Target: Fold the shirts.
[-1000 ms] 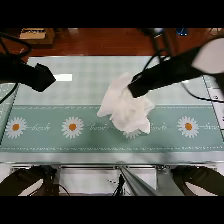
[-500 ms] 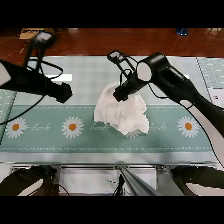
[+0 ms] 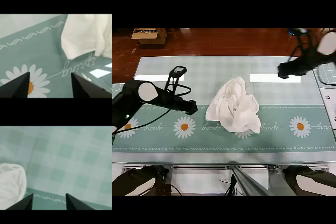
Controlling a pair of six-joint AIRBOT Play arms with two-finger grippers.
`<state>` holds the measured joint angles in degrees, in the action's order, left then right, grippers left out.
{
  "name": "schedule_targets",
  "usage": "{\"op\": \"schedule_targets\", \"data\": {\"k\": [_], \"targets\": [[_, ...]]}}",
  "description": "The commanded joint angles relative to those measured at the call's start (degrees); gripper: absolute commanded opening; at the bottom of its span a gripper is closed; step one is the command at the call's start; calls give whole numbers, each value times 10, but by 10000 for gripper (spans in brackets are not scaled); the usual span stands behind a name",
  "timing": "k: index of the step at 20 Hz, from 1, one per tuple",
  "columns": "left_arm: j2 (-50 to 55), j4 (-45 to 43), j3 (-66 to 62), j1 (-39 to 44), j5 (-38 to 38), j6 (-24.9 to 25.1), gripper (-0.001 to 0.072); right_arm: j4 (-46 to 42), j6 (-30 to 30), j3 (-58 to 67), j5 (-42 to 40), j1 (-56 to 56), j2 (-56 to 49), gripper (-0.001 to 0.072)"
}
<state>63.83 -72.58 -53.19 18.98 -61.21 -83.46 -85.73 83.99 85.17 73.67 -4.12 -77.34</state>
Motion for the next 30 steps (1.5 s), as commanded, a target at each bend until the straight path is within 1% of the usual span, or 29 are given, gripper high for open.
{"op": "schedule_targets", "data": {"k": [1, 2, 4, 6, 8, 11, 13, 14, 15, 16, 18, 19, 25, 28, 30], "targets": [[51, 180, 27, -52, 24, 105, 578, 125, -43, -14, 48, 148, 7, 496], [74, 224, 27, -71, 16, 130, 578, 155, -51, -22, 50, 177, 7, 496], [124, 285, 27, -94, -10, 158, 586, 204, -67, -44, 53, 222, 7, 495], [174, 320, 27, -95, -37, 182, 587, 224, -82, -67, 57, 247, 7, 495], [213, 368, 27, -90, -50, 208, 586, 223, -92, -90, 57, 251, 7, 495], [254, 406, 26, -78, -43, 213, 584, 231, -98, -124, 51, 250, 7, 495], [273, 425, 26, -70, -43, 213, 567, 233, -100, -141, 47, 250, 7, 495], [278, 426, 26, -66, -43, 212, 382, 233, -100, -147, 45, 250, 7, 495], [282, 426, 26, -65, -43, 207, 135, 233, -101, -153, 45, 250, 7, 495], [283, 426, 26, -65, -45, 207, 20, 233, -103, -158, 45, 250, 7, 496], [282, 426, 26, -68, -53, 207, 18, 240, -106, -184, 40, 250, 7, 495], [281, 426, 26, -70, -56, 208, 18, 257, -107, -206, 32, 250, 7, 495], [273, 426, 24, -83, -64, 211, 18, 448, -145, -370, -85, 245, 7, 494], [271, 426, 24, -84, -64, 216, 19, 444, -145, -393, -136, 180, 5, 494], [270, 426, 24, -84, -65, 226, 19, 445, -135, -393, -189, 122, -5, 493]]}}
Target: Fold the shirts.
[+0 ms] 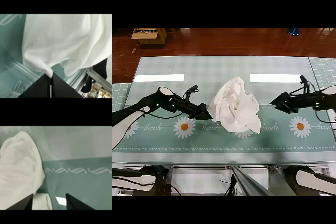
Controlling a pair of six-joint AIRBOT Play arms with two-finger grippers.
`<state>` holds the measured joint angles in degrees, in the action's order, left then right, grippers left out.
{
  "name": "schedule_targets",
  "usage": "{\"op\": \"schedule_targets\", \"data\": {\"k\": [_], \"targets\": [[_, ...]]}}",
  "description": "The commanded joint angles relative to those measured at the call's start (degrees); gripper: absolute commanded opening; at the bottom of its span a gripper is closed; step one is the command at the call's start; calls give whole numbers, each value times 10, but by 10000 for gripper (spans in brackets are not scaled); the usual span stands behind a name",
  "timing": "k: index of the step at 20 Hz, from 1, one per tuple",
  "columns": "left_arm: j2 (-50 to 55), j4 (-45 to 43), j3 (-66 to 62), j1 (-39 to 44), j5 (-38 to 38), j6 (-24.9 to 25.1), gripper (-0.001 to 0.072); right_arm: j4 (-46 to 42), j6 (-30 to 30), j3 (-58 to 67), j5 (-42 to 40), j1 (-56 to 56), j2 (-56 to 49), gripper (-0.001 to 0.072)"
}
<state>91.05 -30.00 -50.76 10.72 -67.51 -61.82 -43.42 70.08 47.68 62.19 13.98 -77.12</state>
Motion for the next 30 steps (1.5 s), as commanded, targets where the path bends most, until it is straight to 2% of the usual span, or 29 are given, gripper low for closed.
{"op": "schedule_targets", "data": {"k": [1, 3, 5, 7, 8, 10, 11, 14, 19, 24, 30], "targets": [[-2, 0, 0, -1, -3, 10, 19, 22, 18, -19, -97, -79, -14, 493], [-2, 0, 0, -1, -3, 11, 18, 23, 47, -19, -115, -108, -35, 493], [-2, 0, 0, -1, -3, 14, 18, 33, 47, -19, -126, -135, -54, 491], [-2, 0, 0, -1, -3, 18, 18, 53, 47, -18, -150, -164, -66, 412], [-3, 0, -1, -1, -3, 22, 18, 60, 47, -18, -161, -174, -68, 395], [-6, 0, -8, -7, -1, 29, 18, 71, 46, -15, -166, -181, -67, 188], [-11, 0, -16, -13, -1, 29, 18, 73, 43, -9, -157, -177, -66, 48], [-45, 0, -61, -45, -25, 28, 17, 67, 14, 37, -87, -145, -37, 32], [-152, 0, -198, -137, -89, 10, 17, 24, 17, 166, 6, -50, 99, 31], [-235, 0, -432, -192, -129, -31, 17, 21, 33, 300, 8, -7, 231, 31], [-262, -1, -737, -198, -129, -95, 16, -36, 90, 488, 7, -1, 291, 31]]}}
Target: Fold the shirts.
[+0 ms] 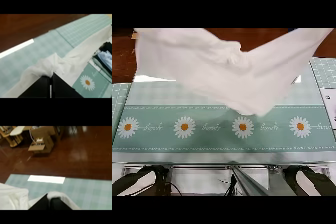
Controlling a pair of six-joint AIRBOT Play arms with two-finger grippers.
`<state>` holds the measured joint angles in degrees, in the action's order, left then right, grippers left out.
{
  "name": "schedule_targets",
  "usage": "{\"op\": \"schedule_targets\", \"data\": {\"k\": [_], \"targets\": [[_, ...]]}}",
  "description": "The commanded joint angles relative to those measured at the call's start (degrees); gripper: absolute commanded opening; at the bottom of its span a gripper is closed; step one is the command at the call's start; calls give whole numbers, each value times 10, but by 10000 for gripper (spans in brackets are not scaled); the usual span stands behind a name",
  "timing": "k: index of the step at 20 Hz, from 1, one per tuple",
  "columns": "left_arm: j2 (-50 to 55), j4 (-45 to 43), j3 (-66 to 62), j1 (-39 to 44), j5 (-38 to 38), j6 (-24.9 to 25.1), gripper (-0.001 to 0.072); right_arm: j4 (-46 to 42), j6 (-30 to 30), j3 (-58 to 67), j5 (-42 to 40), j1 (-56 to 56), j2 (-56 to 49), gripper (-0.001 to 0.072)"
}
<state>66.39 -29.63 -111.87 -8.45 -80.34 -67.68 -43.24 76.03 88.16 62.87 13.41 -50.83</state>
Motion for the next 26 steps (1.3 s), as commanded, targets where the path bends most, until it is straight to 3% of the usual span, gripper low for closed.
{"op": "schedule_targets", "data": {"k": [1, 8, 13, 15, 18, 21, 26], "targets": [[-31, -6, -135, -6, 0, -36, 17, -65, 41, 116, 4, 5, 33, 31], [-188, -219, -92, -6, -30, -138, 16, -241, 112, 304, 77, 5, 50, 30], [-233, -231, -30, -5, -158, -186, 16, -268, 118, 310, 104, 4, 53, 30], [-233, -231, 17, -5, -178, -185, 16, -269, 115, 310, 155, 4, 35, 30], [-233, -233, 123, -5, -176, -168, 16, -279, 92, 309, 308, 4, -30, 30], [-233, -235, 274, -4, -131, -154, 16, -283, 74, 263, 380, 2, -112, 30], [-196, -235, 506, -4, 27, -117, 17, -374, 72, 212, 296, -93, -275, 30]]}}
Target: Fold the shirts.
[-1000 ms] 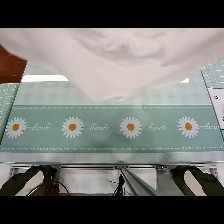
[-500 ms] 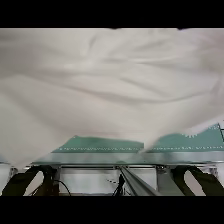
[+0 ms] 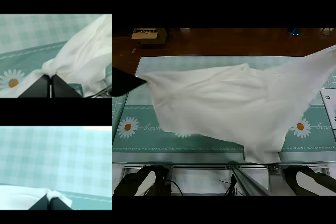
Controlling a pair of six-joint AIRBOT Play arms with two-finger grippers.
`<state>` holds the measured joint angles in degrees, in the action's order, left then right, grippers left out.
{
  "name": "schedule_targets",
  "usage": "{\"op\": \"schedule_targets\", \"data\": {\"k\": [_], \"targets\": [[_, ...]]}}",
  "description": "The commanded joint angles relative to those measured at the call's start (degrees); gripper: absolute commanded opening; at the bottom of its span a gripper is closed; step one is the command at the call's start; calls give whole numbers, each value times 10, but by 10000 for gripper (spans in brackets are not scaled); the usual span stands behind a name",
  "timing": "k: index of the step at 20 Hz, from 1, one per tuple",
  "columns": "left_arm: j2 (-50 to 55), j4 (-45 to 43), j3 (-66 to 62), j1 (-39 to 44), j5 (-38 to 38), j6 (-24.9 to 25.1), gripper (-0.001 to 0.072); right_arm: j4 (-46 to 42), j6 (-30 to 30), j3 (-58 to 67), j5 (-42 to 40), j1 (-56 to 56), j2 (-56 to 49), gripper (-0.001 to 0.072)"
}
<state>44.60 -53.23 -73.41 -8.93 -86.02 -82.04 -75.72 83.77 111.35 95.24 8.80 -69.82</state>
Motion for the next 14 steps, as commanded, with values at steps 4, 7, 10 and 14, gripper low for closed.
{"op": "schedule_targets", "data": {"k": [4, 7, 10, 14], "targets": [[110, 1, 192, 0, 238, 111, 18, -58, -3, -20, -183, -102, -197, 31], [180, 1, 193, 0, 334, 166, 18, -58, 35, -20, -254, -108, -252, 32], [239, 1, 193, 0, 404, 188, 18, -59, 59, -20, -260, -108, -292, 32], [294, 0, 193, 0, 431, 189, 19, -57, 61, -20, -224, -108, -331, 62]]}}
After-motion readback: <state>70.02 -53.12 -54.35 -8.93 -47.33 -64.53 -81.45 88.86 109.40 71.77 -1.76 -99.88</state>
